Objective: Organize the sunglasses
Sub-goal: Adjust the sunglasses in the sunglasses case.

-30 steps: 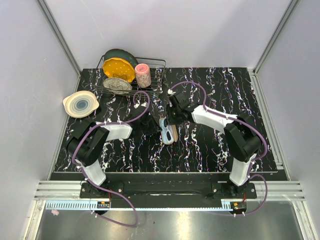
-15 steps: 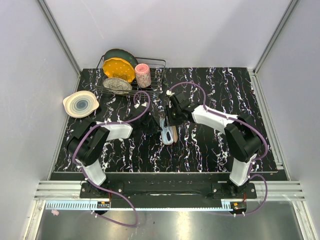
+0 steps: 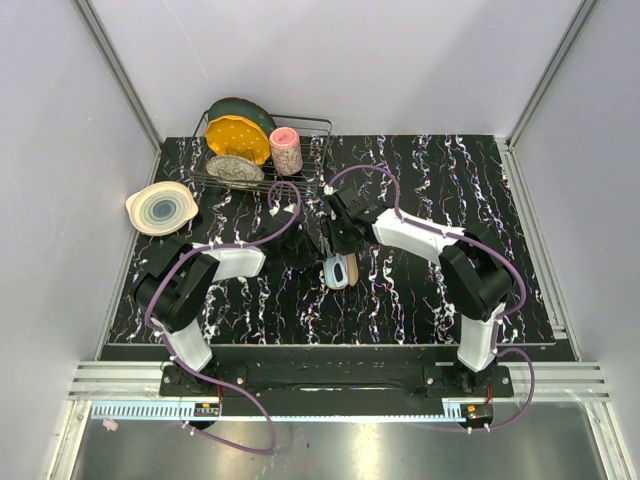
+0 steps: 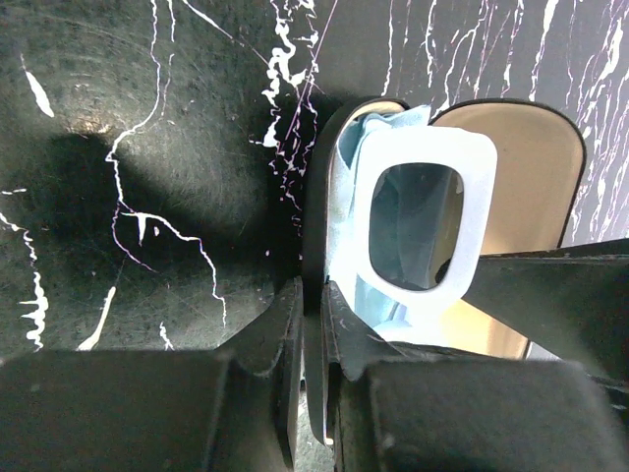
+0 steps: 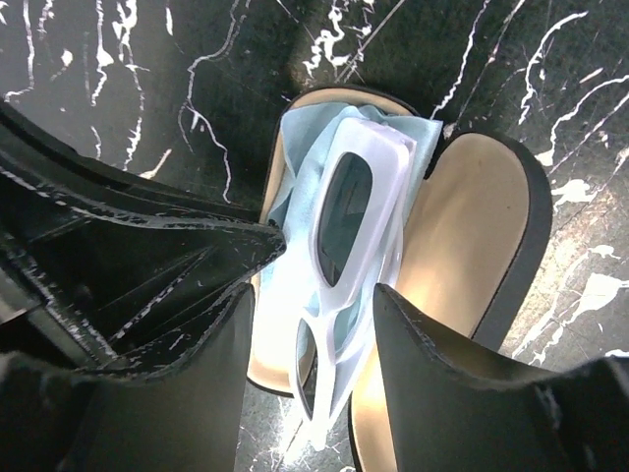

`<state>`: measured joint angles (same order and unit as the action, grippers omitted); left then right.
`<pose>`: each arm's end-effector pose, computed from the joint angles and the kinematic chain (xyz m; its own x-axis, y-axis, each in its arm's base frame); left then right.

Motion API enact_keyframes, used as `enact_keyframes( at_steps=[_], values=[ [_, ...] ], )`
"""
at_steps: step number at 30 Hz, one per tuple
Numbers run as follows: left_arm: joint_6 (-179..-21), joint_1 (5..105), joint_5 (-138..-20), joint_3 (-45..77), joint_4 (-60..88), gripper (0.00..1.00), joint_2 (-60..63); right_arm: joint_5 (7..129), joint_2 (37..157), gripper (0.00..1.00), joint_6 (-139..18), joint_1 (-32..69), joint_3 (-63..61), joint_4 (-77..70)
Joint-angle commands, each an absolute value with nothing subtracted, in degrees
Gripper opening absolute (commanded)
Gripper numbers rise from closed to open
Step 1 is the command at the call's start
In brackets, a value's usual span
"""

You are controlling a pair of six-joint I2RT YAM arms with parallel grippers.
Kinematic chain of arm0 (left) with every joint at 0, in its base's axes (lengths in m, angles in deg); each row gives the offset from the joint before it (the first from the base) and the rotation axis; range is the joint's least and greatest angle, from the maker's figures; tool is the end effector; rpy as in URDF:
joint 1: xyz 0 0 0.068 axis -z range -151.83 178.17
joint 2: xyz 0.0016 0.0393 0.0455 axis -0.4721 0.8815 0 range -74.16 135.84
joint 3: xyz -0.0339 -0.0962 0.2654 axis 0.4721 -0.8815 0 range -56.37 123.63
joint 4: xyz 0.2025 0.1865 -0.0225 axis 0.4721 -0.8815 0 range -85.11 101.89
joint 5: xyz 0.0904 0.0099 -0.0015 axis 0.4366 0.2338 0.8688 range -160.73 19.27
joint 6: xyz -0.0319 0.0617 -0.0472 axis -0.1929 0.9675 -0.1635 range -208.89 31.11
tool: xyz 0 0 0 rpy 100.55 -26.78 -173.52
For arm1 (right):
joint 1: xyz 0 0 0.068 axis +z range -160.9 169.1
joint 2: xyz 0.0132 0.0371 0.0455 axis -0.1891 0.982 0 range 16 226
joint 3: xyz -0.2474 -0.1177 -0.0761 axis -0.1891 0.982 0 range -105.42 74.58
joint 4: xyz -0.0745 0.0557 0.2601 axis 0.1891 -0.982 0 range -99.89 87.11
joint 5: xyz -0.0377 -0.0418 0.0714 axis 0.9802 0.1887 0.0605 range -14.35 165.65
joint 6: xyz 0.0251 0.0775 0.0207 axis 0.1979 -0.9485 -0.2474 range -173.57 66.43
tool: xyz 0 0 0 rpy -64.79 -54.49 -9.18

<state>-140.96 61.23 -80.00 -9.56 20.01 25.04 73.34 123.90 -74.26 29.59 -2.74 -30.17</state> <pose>0.3084 -0.2149 0.1135 -0.8606 -0.3687 -0.3513 -0.0712 0.7702 -0.6338 0.3314 0.2868 0.1701 -0.8374 -0.2509 -0.4857 -0.3947 0.8921 0.2198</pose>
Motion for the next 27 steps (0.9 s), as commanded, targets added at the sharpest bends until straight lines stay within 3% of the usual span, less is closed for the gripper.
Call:
enact_keyframes(
  at_steps=[1, 21, 24, 27],
  values=[
    [-140.5, 61.2, -80.9, -8.4, 20.0, 0.00, 25.6, 78.6, 126.4, 0.58, -73.2, 29.8, -4.4, -36.9],
    [-141.3, 61.2, -81.4, -7.9, 19.6, 0.00, 27.1, 87.9, 129.2, 0.60, -72.6, 31.9, -6.5, -40.3],
    [-141.3, 61.2, -81.4, -7.8, 19.4, 0.00, 27.4, 86.8, 129.6, 0.54, -72.9, 32.0, -6.3, -39.9],
    [-141.3, 61.2, -81.4, -7.7, 19.4, 0.00, 27.4, 86.0, 129.3, 0.35, -73.1, 32.0, -5.9, -39.4]
  ],
)
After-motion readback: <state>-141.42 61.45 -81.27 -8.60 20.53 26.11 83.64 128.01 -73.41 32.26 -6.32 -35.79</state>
